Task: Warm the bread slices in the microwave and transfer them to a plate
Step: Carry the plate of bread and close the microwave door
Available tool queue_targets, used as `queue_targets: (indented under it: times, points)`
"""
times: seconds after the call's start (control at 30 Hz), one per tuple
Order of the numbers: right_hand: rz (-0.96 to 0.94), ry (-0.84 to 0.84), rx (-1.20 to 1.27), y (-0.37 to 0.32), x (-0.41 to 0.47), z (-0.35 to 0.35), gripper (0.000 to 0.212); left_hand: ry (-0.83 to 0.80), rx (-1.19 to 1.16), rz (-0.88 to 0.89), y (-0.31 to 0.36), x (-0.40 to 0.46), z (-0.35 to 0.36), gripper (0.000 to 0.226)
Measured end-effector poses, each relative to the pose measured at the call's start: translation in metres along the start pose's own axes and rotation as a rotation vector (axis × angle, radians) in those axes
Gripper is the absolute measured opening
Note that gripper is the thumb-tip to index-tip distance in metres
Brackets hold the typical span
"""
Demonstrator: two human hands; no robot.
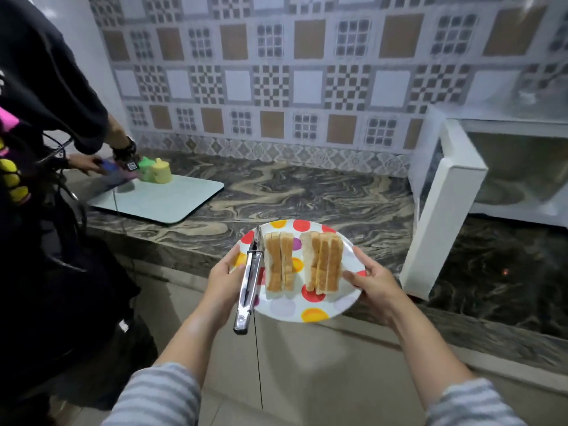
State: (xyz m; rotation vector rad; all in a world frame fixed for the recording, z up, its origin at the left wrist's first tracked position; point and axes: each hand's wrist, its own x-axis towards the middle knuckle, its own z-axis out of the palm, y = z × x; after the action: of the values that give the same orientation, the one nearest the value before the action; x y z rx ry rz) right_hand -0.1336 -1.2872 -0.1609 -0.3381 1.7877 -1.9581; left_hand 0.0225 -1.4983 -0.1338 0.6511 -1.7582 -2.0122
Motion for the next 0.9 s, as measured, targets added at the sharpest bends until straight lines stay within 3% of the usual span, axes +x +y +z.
queue_targets:
  times: [0.23,0.33,0.43,0.57,0.7,0.9]
  points:
    - [-0.032,0.071,-0.122,-0.021,0.094,-0.018,0.066,-0.016,-0.025,-0.003,0.004,0.119,0.031,0.045]
    - [-0.029,0.118,-0.315,-0.022,0.123,-0.02,0.064,0.046,0.181,0.058,-0.006,0.164,0.031,0.067]
    - [-0.012,0.198,-0.458,-0.014,0.148,-0.021,0.066,0.033,0.366,0.152,-0.01,0.196,0.036,0.062]
    - [0.108,0.263,-0.708,-0.004,0.176,-0.022,0.064,0.007,0.475,0.147,-0.022,0.237,0.045,0.062]
    - [0.216,0.285,-0.974,0.0,0.191,-0.028,0.06,-0.012,0.769,0.137,-0.033,0.267,0.048,0.058]
    - [0.237,0.268,-1.209,-0.001,0.209,-0.032,0.063,-0.083,0.971,0.19,-0.044,0.293,0.049,0.056]
